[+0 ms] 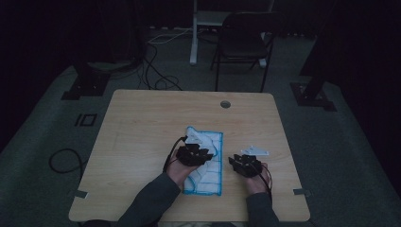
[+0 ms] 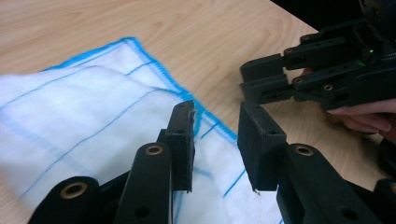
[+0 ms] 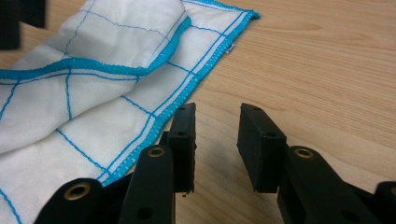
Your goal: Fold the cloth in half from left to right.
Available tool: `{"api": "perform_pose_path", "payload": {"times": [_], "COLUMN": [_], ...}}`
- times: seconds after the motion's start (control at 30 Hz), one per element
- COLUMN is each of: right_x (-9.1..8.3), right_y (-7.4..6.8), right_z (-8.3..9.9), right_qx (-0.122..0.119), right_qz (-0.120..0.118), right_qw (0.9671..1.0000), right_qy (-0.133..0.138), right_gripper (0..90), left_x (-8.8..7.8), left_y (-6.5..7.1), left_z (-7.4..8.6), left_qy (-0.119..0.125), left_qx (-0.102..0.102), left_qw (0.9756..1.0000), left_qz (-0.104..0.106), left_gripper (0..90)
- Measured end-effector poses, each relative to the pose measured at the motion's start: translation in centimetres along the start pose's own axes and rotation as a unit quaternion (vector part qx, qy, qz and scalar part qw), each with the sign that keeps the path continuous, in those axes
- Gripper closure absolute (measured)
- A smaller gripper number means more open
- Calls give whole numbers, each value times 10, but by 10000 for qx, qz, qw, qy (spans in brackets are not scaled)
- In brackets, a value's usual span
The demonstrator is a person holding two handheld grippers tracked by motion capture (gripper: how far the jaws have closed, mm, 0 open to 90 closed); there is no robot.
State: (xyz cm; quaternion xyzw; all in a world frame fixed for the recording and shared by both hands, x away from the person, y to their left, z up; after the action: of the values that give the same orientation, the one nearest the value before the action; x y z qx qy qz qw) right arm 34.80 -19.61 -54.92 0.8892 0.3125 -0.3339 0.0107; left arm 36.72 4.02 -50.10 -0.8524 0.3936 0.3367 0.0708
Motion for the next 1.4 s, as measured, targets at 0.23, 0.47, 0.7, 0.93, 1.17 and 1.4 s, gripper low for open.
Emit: {"api": "perform_pose_path", "payload": {"times": [0.23, 0.47, 0.7, 0.93, 1.17, 1.4], "right_x": [1, 1, 0, 0, 0, 0], "right_y": [-1, -1, -1, -1, 0, 0], "right_z": [0, 0, 1, 1, 1, 1], "right_qx": [-27, -13, -16, -21, -19, -15], "right_qz": [8, 20, 24, 31, 41, 48], "right_qw": [10000, 10000, 10000, 10000, 10000, 10000], "right_qy": [-21, -22, -25, -27, -14, -13], "right_gripper": [673, 673, 673, 673, 673, 673], "left_x": [-20, -27, -28, -32, -35, -35], "left_y": [-18, -27, -31, -21, -8, 10], "left_z": [19, 48, 69, 74, 69, 58], "left_qy": [6, -133, -259, -249, -135, 15], "left_qx": [-176, -425, -605, -581, -457, -306], "left_qw": [9996, 9986, 9974, 9977, 9989, 9993], "left_qz": [-205, -275, -296, -243, -44, 223], "left_gripper": [674, 655, 614, 720, 879, 878]}}
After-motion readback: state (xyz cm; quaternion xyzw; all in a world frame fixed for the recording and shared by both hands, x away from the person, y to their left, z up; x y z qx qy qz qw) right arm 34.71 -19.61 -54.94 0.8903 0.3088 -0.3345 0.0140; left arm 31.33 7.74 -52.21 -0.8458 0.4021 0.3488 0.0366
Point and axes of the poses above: each handheld gripper's, and its own axes: x roughly forward along the jaws, z roughly out of its underside, y roughly to its right, the point moved 2 cm from there along x, roughly forward along the jaws, and after that the axes turned 7 degrees about -z, right-handed, at the moved point
